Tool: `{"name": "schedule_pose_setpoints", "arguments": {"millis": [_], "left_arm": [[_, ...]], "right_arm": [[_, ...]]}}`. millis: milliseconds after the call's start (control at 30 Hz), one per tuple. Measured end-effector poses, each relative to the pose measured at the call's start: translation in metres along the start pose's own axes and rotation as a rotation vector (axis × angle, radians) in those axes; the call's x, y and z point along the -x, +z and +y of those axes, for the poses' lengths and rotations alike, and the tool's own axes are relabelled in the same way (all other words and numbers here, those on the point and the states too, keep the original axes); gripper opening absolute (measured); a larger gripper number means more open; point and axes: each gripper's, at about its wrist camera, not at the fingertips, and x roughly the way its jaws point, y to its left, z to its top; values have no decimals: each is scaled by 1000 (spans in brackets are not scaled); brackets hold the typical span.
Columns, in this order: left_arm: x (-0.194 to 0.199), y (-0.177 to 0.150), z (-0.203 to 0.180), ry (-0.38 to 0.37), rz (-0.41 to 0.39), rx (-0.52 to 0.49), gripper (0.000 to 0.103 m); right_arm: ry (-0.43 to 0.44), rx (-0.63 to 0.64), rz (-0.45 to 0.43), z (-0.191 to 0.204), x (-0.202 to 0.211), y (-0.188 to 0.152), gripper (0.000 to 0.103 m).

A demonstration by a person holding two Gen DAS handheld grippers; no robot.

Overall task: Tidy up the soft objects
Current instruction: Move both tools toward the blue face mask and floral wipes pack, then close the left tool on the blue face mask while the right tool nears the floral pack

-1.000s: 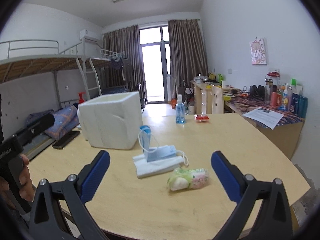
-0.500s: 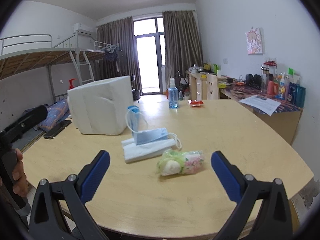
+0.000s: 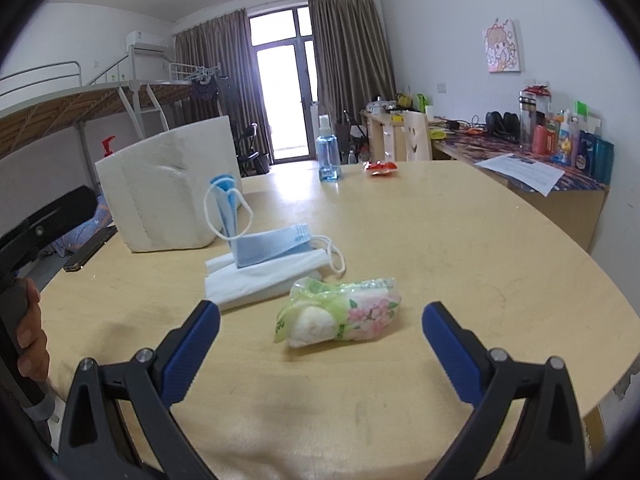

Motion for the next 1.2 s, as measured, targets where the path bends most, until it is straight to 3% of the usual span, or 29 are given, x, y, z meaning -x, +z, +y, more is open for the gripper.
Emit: {"name": "schedule_pose_setpoints", "arguments": {"millis": [200,367,633,800,1200], "left_arm": [[-33,7,2,-43,79,-4,102],[-55,9,-2,-31,103,-4,102],[-84,8,-8,-72,160,-38,102],[-97,5,-2,-80,197,-2,101],[-122,0,10,-142,275,58,72]], "right_arm": [[16,-11,19,-6,-10,0,102],[13,-14,37,-10,-19,-1,102],[30,-9,40,-13,-25,3,102],[42,-4,41,-13,-28,3,102],[86,0,46,-14,-29,4,102]]}}
